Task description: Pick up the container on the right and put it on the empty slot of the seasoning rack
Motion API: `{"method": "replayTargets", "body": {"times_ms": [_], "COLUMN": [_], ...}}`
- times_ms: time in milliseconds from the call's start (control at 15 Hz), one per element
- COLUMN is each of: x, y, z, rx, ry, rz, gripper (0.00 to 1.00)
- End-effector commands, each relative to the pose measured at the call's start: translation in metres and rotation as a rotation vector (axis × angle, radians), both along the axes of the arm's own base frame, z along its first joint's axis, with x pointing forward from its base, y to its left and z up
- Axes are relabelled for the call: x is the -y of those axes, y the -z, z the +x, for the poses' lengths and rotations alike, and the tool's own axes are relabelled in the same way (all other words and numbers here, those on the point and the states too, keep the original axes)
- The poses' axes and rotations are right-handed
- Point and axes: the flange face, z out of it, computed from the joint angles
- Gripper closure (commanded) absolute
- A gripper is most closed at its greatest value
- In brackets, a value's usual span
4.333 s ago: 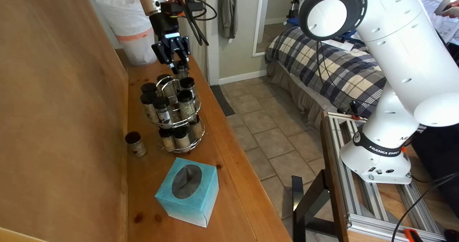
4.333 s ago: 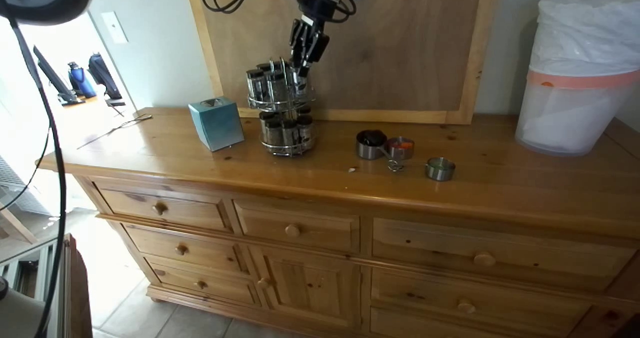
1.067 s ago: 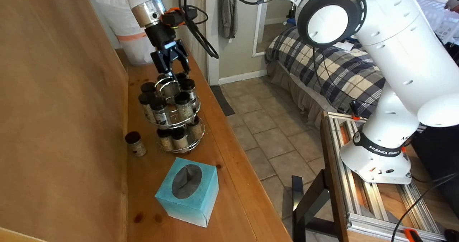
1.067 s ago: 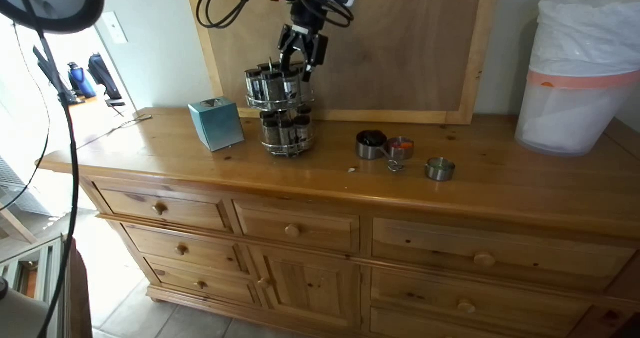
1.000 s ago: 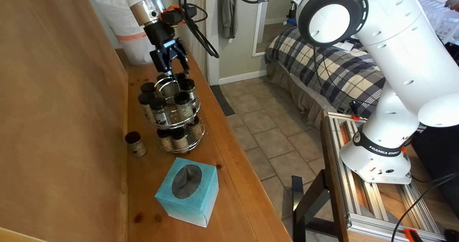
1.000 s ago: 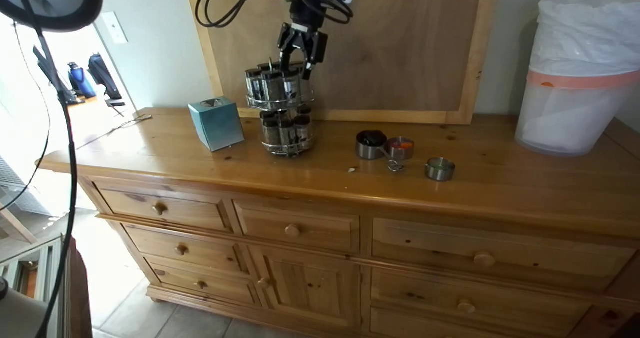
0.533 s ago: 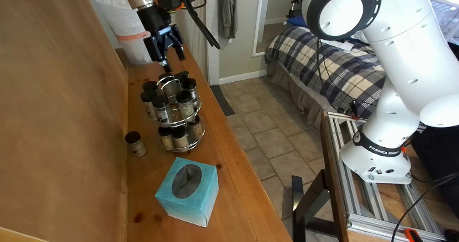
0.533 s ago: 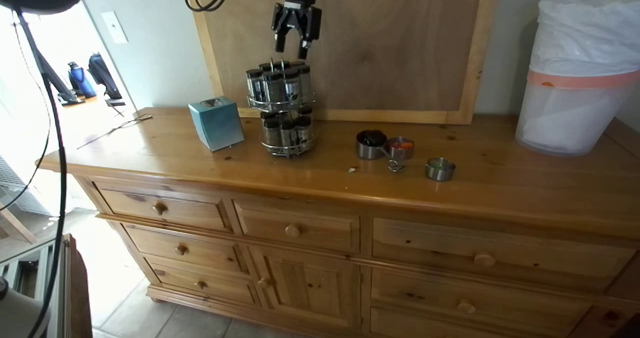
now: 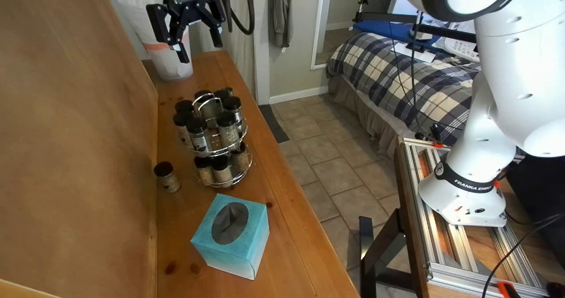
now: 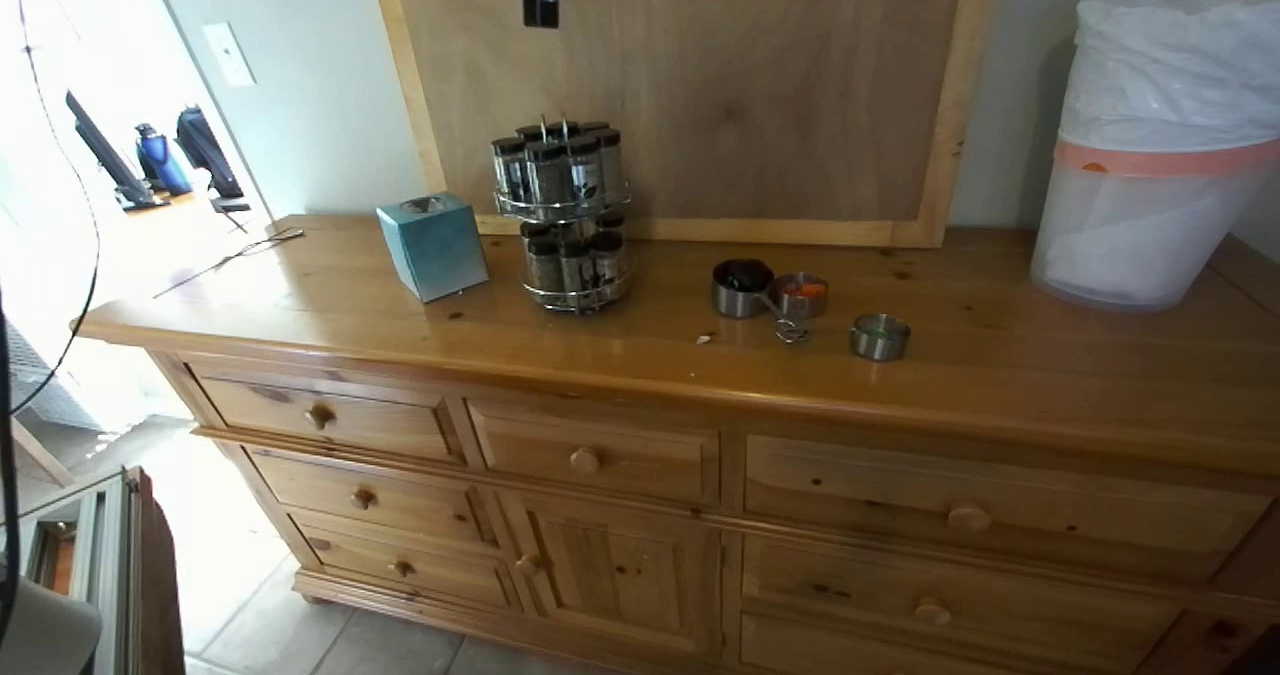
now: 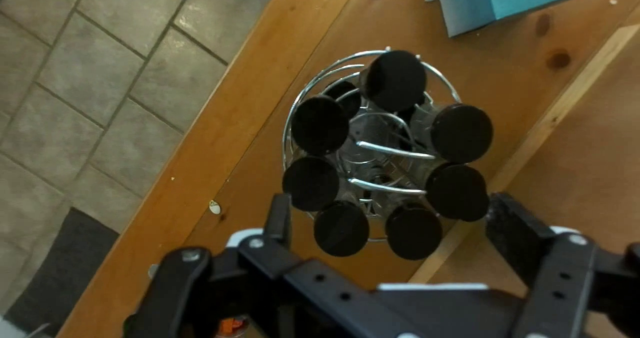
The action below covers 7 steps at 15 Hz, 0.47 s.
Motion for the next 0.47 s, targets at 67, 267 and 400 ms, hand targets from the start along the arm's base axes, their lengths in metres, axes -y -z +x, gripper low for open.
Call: {"method": "replayTargets", "body": {"times_ms": [67, 267, 400], "x": [-0.032, -0.038, -0.038], "y": [-0.031, -0.034, -0.038], "z": [-0.045, -0.04, -0.05], "rx": [0.065, 0.057, 0.06], "ry": [0.216, 0.196, 0.213], "rz": [-0.095, -0.104, -0.123], "gripper": [0.0, 0.0, 0.0]}}
